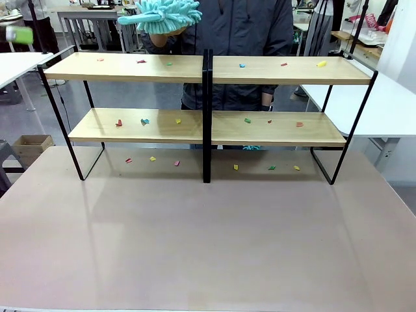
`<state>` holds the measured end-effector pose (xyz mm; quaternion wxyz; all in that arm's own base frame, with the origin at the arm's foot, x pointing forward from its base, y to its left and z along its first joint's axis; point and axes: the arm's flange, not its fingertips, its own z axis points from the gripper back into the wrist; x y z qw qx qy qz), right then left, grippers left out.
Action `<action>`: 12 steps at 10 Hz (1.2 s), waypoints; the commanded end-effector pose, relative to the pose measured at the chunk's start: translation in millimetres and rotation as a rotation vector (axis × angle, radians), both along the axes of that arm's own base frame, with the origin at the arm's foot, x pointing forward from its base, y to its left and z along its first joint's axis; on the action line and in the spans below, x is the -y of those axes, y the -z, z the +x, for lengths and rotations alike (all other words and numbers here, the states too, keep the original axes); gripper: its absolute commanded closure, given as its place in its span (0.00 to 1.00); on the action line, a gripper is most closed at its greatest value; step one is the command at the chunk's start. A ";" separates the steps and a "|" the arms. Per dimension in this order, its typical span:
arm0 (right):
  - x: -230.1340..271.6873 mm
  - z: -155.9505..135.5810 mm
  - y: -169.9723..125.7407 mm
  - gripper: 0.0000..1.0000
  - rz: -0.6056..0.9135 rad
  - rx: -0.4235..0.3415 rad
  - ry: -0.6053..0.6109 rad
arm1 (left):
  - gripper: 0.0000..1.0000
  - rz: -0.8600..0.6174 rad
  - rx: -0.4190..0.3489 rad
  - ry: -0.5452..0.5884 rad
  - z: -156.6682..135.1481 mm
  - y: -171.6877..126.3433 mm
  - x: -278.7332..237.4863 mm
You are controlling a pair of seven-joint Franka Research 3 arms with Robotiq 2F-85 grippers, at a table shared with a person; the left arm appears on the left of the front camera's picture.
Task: Clean the shelves.
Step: Pick up the Duster when the human hands it over.
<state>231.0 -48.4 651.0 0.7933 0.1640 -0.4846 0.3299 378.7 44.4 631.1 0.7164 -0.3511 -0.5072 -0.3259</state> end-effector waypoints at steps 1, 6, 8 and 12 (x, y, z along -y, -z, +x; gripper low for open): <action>-0.1 -0.2 -0.6 0.00 -0.001 0.001 0.000 | 0.00 -0.113 -0.140 0.058 71.9 -6.4 -2.7; -0.1 -0.2 -0.6 0.00 -0.001 0.001 0.000 | 0.00 -0.239 -0.213 0.218 84.6 -0.3 17.1; -0.1 -0.2 -0.6 0.00 -0.001 0.001 0.000 | 0.00 -0.237 -0.477 0.536 106.0 -3.6 61.5; -0.1 -0.2 -0.6 0.00 -0.001 0.001 0.000 | 0.00 -0.312 -0.785 0.738 143.8 -35.8 95.6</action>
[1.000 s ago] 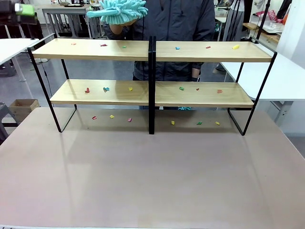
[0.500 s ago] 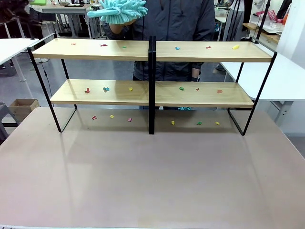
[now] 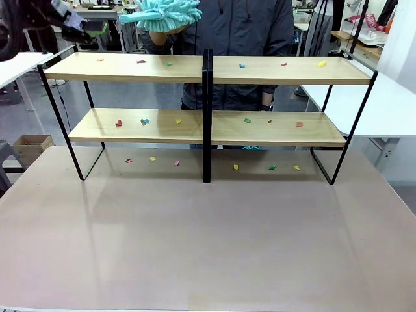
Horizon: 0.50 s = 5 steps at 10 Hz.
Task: Clean the shelves.
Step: Pick up the Duster when the human hands it over.
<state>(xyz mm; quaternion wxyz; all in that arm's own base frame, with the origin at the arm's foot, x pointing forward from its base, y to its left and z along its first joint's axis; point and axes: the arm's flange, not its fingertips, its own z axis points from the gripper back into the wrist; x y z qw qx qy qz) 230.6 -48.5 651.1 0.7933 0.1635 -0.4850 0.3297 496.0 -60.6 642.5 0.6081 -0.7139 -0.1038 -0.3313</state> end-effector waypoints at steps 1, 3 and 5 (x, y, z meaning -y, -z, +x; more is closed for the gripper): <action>-0.2 0.2 -0.5 0.00 0.000 0.000 -0.001 | 0.00 0.083 -0.045 -0.002 32.7 -24.6 -2.0; -0.2 0.2 -0.5 0.00 0.000 0.000 -0.001 | 0.00 0.160 -0.063 0.047 38.1 -19.5 14.7; -0.2 0.2 -0.5 0.00 0.000 0.000 -0.001 | 0.00 0.254 -0.088 0.068 44.5 -18.0 31.5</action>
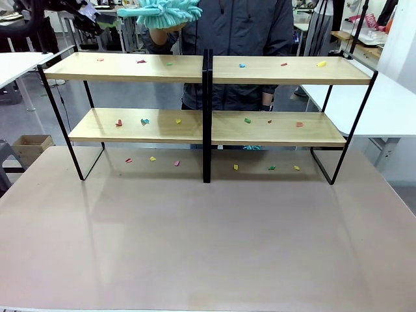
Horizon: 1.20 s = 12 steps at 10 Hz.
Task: Clean the shelves.
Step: Pick up the Duster when the human hands it over.
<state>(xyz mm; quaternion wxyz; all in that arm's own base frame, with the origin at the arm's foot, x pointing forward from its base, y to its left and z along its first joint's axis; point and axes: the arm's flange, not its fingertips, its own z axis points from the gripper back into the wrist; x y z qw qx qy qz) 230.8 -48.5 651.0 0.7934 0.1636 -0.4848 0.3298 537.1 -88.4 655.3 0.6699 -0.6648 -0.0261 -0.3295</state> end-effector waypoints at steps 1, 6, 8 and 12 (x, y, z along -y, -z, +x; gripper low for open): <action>-0.2 0.1 -0.6 0.00 0.000 0.001 -0.001 | 0.00 0.113 -0.004 -0.026 5.5 -4.6 9.7; -0.2 0.1 -0.6 0.00 0.000 0.001 -0.001 | 0.00 0.151 -0.020 -0.121 15.9 -2.9 33.6; -0.2 0.1 -0.6 0.00 0.000 0.001 -0.001 | 0.00 0.157 -0.039 -0.142 22.9 -1.0 38.8; -0.2 0.1 -0.6 0.00 0.000 0.001 -0.001 | 1.00 0.148 -0.041 -0.215 30.7 0.4 40.6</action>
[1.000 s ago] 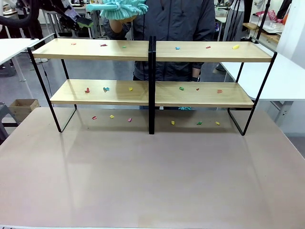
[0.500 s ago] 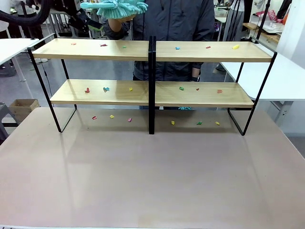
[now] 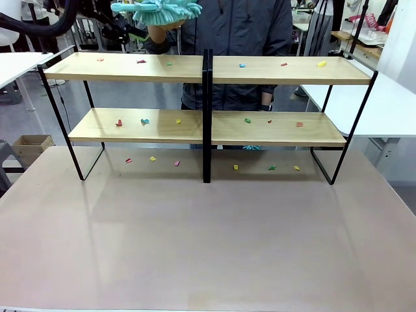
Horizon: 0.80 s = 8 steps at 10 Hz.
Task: Clean the shelves.
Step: Pick up the Duster when the human hands it over.
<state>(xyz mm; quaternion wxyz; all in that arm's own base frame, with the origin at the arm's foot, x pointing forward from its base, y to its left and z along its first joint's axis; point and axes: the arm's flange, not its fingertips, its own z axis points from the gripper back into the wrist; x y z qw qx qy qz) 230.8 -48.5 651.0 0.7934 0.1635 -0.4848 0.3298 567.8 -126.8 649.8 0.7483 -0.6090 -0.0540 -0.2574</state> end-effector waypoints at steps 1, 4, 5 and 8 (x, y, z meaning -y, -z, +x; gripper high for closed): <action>-0.2 0.1 -0.6 0.00 0.000 0.001 -0.001 | 0.65 -0.005 -0.012 -0.022 -0.4 -4.8 2.5; -0.2 0.1 -0.6 0.00 0.000 0.001 -0.001 | 1.00 0.003 -0.004 -0.015 -1.7 -3.7 2.4; -0.2 0.1 -0.6 0.00 0.000 0.001 -0.001 | 1.00 0.001 0.002 -0.016 -2.2 -3.6 1.6; -0.2 0.1 -0.6 0.00 0.000 0.001 -0.001 | 1.00 0.002 0.010 -0.018 -5.4 -0.3 -5.8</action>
